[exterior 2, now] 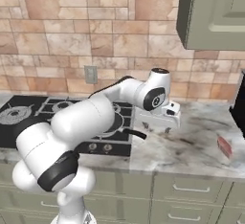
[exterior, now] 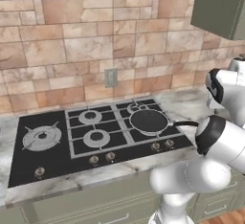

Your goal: Place both pans onto different burners. Then place the lemon and the steak on different pans.

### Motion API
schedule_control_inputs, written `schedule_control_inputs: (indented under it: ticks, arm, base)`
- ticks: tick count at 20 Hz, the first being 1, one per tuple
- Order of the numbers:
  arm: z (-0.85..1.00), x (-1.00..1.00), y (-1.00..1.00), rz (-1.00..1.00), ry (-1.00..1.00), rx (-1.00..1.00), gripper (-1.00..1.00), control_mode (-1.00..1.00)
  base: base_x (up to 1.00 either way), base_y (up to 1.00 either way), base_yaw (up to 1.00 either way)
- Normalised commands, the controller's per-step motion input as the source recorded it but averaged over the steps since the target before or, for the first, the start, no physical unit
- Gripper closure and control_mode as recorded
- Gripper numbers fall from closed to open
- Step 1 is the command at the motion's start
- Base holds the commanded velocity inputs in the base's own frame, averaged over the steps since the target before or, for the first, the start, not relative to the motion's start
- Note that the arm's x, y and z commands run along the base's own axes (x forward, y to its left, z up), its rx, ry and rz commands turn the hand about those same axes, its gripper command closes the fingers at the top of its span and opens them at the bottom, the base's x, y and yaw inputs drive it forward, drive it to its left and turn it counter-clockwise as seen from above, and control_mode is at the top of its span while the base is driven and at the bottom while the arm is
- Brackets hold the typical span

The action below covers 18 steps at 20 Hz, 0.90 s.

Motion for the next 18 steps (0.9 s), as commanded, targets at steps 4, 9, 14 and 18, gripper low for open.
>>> schedule_control_inputs:
  ticks: [4,9,14,18]
  arm:
    - [0.00,0.00,0.00,0.00,0.00,0.00,-1.00,1.00]
    - [0.00,0.00,0.00,0.00,0.00,0.00,-1.00,1.00]
    - [0.00,0.00,0.00,0.00,0.00,0.00,-1.00,1.00]
    - [0.00,0.00,0.00,0.00,0.00,0.00,-1.00,1.00]
  base:
    - [-0.03,-0.67,0.00]
    - [0.00,-0.74,0.04]
    - [0.00,-0.75,0.07]
    - [0.03,-0.27,-0.03]
